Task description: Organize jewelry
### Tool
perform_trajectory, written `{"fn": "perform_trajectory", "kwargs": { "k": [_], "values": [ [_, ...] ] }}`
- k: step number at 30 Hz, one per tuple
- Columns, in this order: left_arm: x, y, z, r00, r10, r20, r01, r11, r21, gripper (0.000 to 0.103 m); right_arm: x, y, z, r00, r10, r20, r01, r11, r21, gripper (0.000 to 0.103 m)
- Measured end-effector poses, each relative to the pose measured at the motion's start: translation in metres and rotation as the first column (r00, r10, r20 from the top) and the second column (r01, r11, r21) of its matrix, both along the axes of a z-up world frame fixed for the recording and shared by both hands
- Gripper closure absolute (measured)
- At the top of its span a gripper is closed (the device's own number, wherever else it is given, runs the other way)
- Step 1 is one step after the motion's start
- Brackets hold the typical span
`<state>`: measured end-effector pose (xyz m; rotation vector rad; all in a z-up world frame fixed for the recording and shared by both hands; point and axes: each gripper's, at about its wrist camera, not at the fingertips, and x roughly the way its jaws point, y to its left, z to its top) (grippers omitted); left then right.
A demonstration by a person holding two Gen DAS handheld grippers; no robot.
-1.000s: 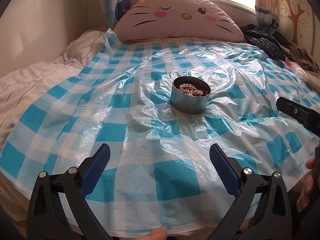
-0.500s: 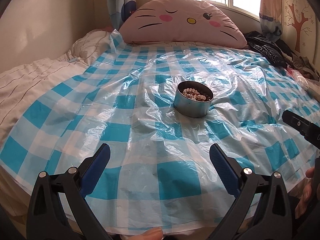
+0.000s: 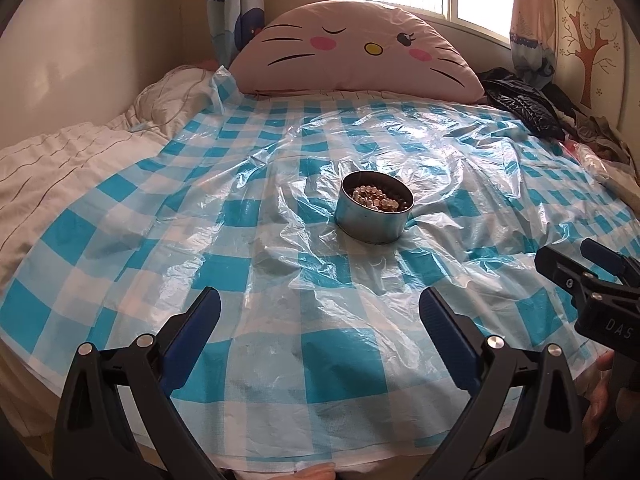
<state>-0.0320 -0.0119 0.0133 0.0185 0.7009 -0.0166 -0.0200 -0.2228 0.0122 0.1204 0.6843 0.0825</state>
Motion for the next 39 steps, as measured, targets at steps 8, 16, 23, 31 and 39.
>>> {"fn": "perform_trajectory", "kwargs": {
  "k": [8,16,23,31,39],
  "values": [
    [-0.0001,0.0005,-0.0012,1.0,0.002,-0.002,-0.002,1.0,0.008,0.007,0.0019,-0.0056,-0.0015,1.0,-0.004,-0.008,0.004,1.0,0.024,0.007],
    [0.0017,0.0031,-0.0067,1.0,0.012,-0.01,-0.011,1.0,0.015,0.007,0.0024,-0.0059,-0.0018,1.0,-0.005,-0.01,0.005,1.0,0.026,0.007],
    [0.0015,0.0035,-0.0065,1.0,0.009,-0.01,-0.009,1.0,0.013,0.007,0.0031,-0.0053,-0.0028,1.0,-0.006,-0.014,0.006,1.0,0.029,0.007],
    [0.0012,0.0036,-0.0066,1.0,0.01,-0.009,-0.01,1.0,0.014,0.007,0.003,-0.0059,-0.0027,1.0,-0.006,-0.014,0.007,0.999,0.031,0.007],
    [0.0013,0.0028,-0.0066,1.0,0.009,-0.01,-0.009,1.0,0.015,0.007,0.0034,-0.0062,-0.003,1.0,-0.006,-0.014,0.006,0.999,0.031,0.007]
  ]
}}
